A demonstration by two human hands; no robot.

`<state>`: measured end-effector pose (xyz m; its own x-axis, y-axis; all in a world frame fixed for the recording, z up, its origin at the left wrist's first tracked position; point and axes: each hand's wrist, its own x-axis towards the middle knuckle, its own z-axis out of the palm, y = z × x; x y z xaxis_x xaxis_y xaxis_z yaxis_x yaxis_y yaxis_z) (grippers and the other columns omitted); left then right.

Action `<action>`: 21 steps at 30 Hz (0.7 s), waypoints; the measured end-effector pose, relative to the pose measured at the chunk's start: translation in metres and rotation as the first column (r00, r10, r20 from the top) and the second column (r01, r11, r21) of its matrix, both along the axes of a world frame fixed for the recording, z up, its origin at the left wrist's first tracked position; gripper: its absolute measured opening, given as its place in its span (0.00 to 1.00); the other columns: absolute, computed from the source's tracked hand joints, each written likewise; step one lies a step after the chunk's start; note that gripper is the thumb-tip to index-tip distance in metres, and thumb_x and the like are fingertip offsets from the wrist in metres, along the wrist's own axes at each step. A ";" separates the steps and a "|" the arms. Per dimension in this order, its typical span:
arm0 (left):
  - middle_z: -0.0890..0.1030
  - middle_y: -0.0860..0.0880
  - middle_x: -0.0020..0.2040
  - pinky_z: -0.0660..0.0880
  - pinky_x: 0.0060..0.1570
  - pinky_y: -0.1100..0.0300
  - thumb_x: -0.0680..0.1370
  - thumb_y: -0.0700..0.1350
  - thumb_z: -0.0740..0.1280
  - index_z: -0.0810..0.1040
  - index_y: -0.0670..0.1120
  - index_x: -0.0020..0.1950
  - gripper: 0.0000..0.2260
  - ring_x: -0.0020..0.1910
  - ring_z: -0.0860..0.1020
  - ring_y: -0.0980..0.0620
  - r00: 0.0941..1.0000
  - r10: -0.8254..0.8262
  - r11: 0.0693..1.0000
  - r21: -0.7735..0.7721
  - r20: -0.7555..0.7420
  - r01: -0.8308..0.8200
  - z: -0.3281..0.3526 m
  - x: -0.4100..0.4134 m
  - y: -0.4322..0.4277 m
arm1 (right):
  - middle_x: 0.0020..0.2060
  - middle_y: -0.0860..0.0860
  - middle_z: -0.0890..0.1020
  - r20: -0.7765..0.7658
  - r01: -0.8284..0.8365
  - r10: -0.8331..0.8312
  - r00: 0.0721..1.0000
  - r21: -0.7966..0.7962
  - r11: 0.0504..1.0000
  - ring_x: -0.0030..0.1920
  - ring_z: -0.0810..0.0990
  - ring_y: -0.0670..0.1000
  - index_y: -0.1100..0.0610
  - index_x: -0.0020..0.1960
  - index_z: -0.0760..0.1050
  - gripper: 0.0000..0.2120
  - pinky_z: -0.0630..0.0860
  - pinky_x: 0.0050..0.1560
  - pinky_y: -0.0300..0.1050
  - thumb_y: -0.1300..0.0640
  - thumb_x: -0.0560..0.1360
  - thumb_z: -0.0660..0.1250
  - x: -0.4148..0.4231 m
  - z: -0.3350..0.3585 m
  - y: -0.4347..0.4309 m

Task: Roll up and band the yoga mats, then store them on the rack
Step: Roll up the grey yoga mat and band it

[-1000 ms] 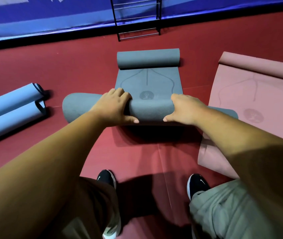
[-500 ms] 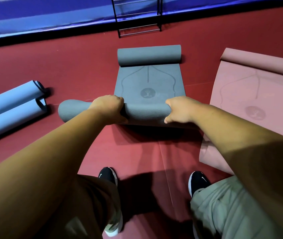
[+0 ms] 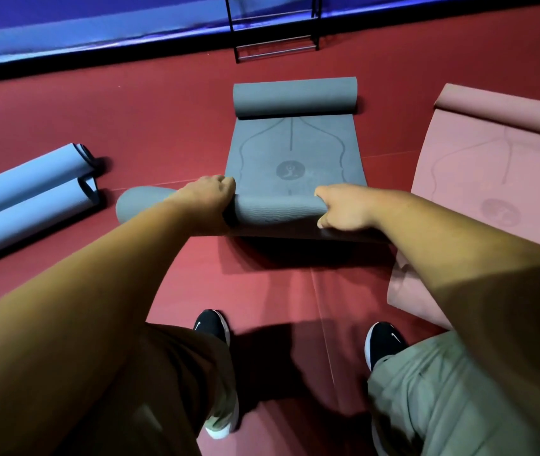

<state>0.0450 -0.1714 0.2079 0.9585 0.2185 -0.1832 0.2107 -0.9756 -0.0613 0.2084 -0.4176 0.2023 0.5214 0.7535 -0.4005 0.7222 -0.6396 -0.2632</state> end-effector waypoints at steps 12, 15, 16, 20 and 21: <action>0.79 0.40 0.59 0.72 0.52 0.45 0.76 0.64 0.74 0.73 0.42 0.59 0.28 0.58 0.79 0.35 0.990 -0.035 0.987 0.158 0.138 0.013 0.002 0.009 0.002 | 0.65 0.58 0.79 -0.069 0.120 -0.120 0.990 0.009 0.993 0.55 0.74 0.56 0.55 0.62 0.71 0.16 0.64 0.50 0.45 0.49 0.81 0.72 0.010 -0.003 -0.007; 0.81 0.41 0.57 0.73 0.46 0.47 0.73 0.65 0.77 0.72 0.44 0.57 0.30 0.55 0.81 0.35 0.995 -0.021 0.994 0.111 0.096 0.010 0.003 0.012 0.005 | 0.65 0.58 0.79 -0.055 0.094 -0.095 0.994 -0.022 0.995 0.56 0.74 0.57 0.55 0.58 0.70 0.16 0.65 0.50 0.45 0.48 0.81 0.72 0.011 -0.004 -0.007; 0.81 0.42 0.56 0.73 0.44 0.49 0.71 0.66 0.78 0.72 0.45 0.56 0.30 0.54 0.81 0.36 0.997 -0.012 0.994 0.105 0.075 0.005 0.003 0.013 0.004 | 0.64 0.59 0.79 -0.053 0.090 -0.092 0.994 -0.030 0.995 0.55 0.74 0.57 0.55 0.57 0.70 0.16 0.65 0.50 0.45 0.48 0.81 0.73 0.012 -0.005 -0.007; 0.83 0.48 0.51 0.73 0.42 0.52 0.66 0.67 0.79 0.76 0.48 0.54 0.30 0.52 0.82 0.41 0.999 0.011 0.993 0.120 -0.042 -0.006 0.000 0.015 -0.001 | 0.67 0.58 0.77 -0.088 0.100 -0.103 0.991 -0.035 0.994 0.60 0.76 0.59 0.58 0.68 0.66 0.26 0.73 0.57 0.52 0.46 0.80 0.73 0.014 -0.007 -0.012; 0.83 0.48 0.50 0.74 0.43 0.53 0.67 0.67 0.78 0.77 0.49 0.53 0.27 0.50 0.82 0.41 0.997 0.012 0.994 0.108 -0.070 -0.005 -0.002 0.015 -0.001 | 0.67 0.57 0.76 -0.108 0.102 -0.105 0.989 -0.034 0.994 0.61 0.76 0.59 0.59 0.70 0.64 0.29 0.73 0.58 0.52 0.46 0.79 0.73 0.014 -0.007 -0.013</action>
